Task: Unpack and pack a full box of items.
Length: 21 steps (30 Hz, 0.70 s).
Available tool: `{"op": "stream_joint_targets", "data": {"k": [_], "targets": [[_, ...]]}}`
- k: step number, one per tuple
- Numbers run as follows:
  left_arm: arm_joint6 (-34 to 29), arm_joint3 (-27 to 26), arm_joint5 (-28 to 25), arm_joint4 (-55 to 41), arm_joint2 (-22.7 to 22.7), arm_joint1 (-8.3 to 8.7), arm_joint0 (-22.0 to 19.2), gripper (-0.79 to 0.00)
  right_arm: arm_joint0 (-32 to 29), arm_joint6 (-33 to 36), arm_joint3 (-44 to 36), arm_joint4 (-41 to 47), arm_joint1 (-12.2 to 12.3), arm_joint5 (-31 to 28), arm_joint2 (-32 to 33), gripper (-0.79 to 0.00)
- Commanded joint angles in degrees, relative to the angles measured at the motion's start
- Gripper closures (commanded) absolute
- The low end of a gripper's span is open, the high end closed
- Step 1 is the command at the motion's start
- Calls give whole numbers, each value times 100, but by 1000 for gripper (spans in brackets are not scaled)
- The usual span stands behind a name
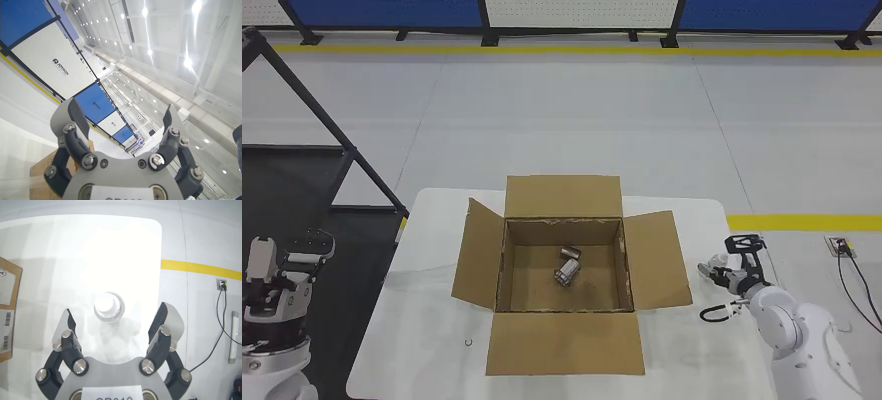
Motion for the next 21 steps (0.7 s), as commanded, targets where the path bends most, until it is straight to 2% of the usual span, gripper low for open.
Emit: {"op": "stream_joint_targets", "data": {"k": [1, 6, 12, 16, 21], "targets": [[0, 0, 0, 0, 0, 0, 0, -785, 77, -13, 138, 45, 17, -133, -16, 0], [0, 0, 0, 0, 0, 0, 0, -785, 177, -15, 241, 110, 46, -226, -63, 0], [0, 0, 0, 0, 0, 0, 0, -785, 52, -274, -63, 407, 86, -306, 37, 0], [0, 0, 0, 0, 0, 0, 0, -785, -73, -322, -500, 531, 84, -40, 6, 0], [0, 0, 0, 0, 0, 0, 0, -785, -344, -521, -1438, 783, 71, 160, -55, 0]]}}
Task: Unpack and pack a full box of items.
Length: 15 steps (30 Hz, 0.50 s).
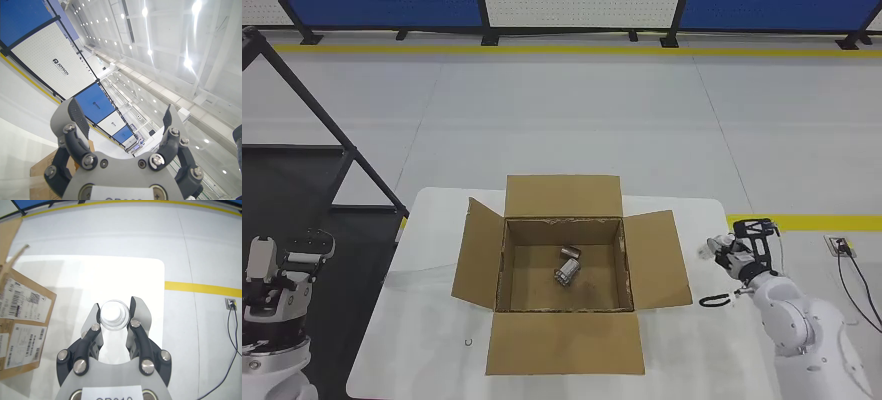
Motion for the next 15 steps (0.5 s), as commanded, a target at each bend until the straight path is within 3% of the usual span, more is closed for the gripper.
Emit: {"op": "stream_joint_targets", "data": {"k": [1, 8, 15], "targets": [[0, 0, 0, 0, 0, 0, 0, -785, -144, -26, -487, 70, -3, 27, -57, 0], [0, 0, 0, 0, 0, 0, 0, -785, -399, -165, -1889, -10, -28, 100, -531, 0], [0, 0, 0, 0, 0, 0, 0, -785, -113, -89, -2500, -638, -85, 85, -1563, 0]]}}
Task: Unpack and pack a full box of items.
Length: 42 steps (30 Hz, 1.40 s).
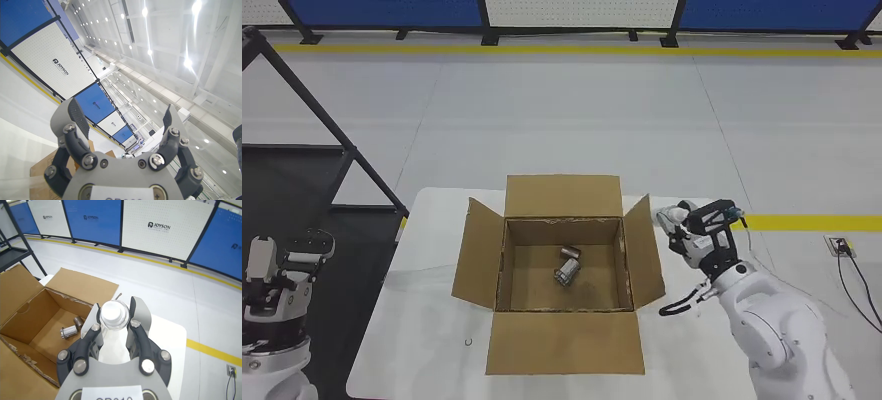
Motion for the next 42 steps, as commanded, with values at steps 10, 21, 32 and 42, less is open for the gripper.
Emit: {"op": "stream_joint_targets", "data": {"k": [10, 21, 32, 42], "targets": [[0, 0, 0, 0, 0, 0, 0, -785, 563, -501, -54, -766, -163, 946, -1114, 0], [0, 0, 0, 0, 0, 0, 0, -785, 1057, 188, 289, 42, -236, -460, -1865, 0], [0, 0, 0, 0, 0, 0, 0, -785, 2474, 882, 1994, 655, -666, -291, -3331, 0], [0, 0, 0, 0, 0, 0, 0, -785, 3428, 1557, 3480, 1196, -1114, -326, -4216, 0]]}}
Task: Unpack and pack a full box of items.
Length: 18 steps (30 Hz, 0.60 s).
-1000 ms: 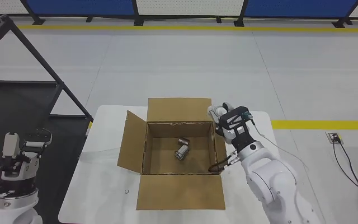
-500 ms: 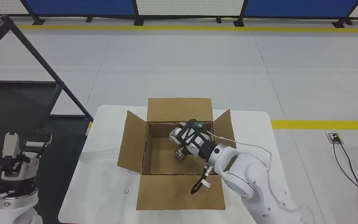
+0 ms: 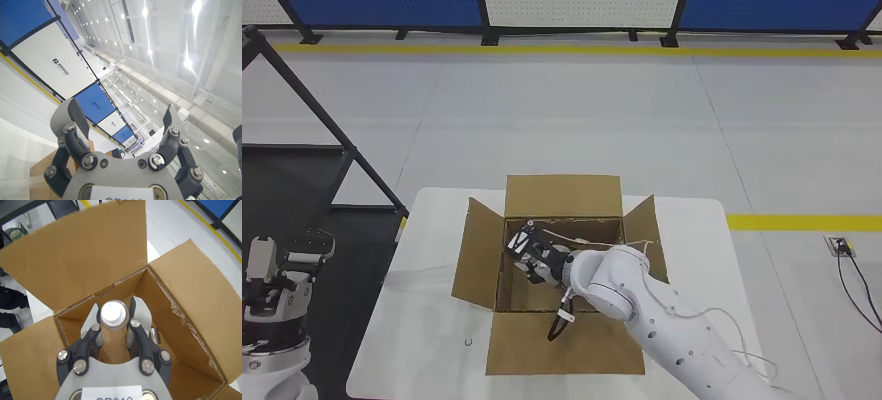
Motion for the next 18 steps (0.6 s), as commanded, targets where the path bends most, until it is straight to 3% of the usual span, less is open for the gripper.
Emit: {"op": "stream_joint_targets", "data": {"k": [1, 13, 18], "targets": [[0, 0, 0, 0, 0, 0, 0, -785, 172, 316, 237, 14, -58, -75, -121, 0], [0, 0, 0, 0, 0, 0, 0, -785, 150, 326, 256, -8, -59, -78, -141, 0], [0, 0, 0, 0, 0, 0, 0, -785, 185, 231, 640, -252, -196, 200, -400, 0]]}}
